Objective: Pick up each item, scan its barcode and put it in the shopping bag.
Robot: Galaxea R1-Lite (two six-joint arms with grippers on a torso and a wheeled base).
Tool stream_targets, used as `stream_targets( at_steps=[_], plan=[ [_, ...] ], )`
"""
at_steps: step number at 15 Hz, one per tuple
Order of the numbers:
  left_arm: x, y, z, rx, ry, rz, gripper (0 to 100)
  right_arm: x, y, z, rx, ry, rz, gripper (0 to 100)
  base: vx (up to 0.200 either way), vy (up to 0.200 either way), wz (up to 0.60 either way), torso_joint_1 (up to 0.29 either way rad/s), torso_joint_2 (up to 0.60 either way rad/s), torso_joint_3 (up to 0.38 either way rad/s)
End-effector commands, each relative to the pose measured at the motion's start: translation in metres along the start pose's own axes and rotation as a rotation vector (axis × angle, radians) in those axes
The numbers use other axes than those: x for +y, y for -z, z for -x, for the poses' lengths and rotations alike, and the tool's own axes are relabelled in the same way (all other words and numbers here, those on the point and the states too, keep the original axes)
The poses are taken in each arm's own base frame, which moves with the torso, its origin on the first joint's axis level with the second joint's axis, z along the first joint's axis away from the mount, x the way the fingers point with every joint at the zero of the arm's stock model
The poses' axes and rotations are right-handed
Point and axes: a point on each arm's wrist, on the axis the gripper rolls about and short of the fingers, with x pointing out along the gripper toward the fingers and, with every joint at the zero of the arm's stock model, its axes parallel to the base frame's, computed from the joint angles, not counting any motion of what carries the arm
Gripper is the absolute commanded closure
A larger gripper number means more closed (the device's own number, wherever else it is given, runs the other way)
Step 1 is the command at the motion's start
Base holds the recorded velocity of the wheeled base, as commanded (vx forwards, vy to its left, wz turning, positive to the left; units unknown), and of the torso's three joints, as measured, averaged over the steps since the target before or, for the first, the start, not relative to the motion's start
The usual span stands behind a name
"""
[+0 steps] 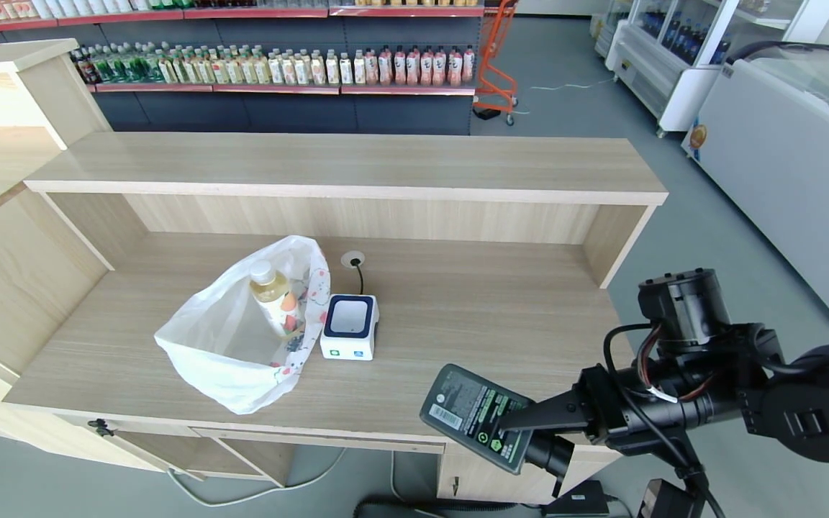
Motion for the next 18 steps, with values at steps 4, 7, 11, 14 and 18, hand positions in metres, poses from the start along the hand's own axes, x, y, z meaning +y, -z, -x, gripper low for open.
stream_targets(
  at_steps=[4, 7, 11, 14, 18],
  plan=[
    [0.0, 0.0, 0.0, 0.0, -0.001, 0.0, 0, -0.01, 0.001, 0.005, 0.013, 0.009, -0.117, 100, 0.0, 0.0, 0.0, 0.0, 0.0, 0.0],
    [0.0, 0.0, 0.0, 0.0, -0.001, 0.0, 0, -0.067, 0.009, 0.065, 0.218, 0.104, -0.515, 100, 0.0, 0.0, 0.0, 0.0, 0.0, 0.0],
    [0.0, 0.0, 0.0, 0.0, -0.001, 0.0, 0, -0.076, -0.003, 0.151, 0.617, 0.324, -1.361, 100, 0.0, 0.0, 0.0, 0.0, 0.0, 0.0],
    [0.0, 0.0, 0.0, 0.0, -0.001, 0.0, 0, -0.069, -0.008, 0.161, 0.682, 0.509, -1.788, 100, 0.0, 0.0, 0.0, 0.0, 0.0, 0.0],
    [0.0, 0.0, 0.0, 0.0, -0.001, 0.0, 0, -0.054, -0.036, 0.153, 0.707, 0.844, -2.458, 100, 0.0, 0.0, 0.0, 0.0, 0.0, 0.0]
  ],
)
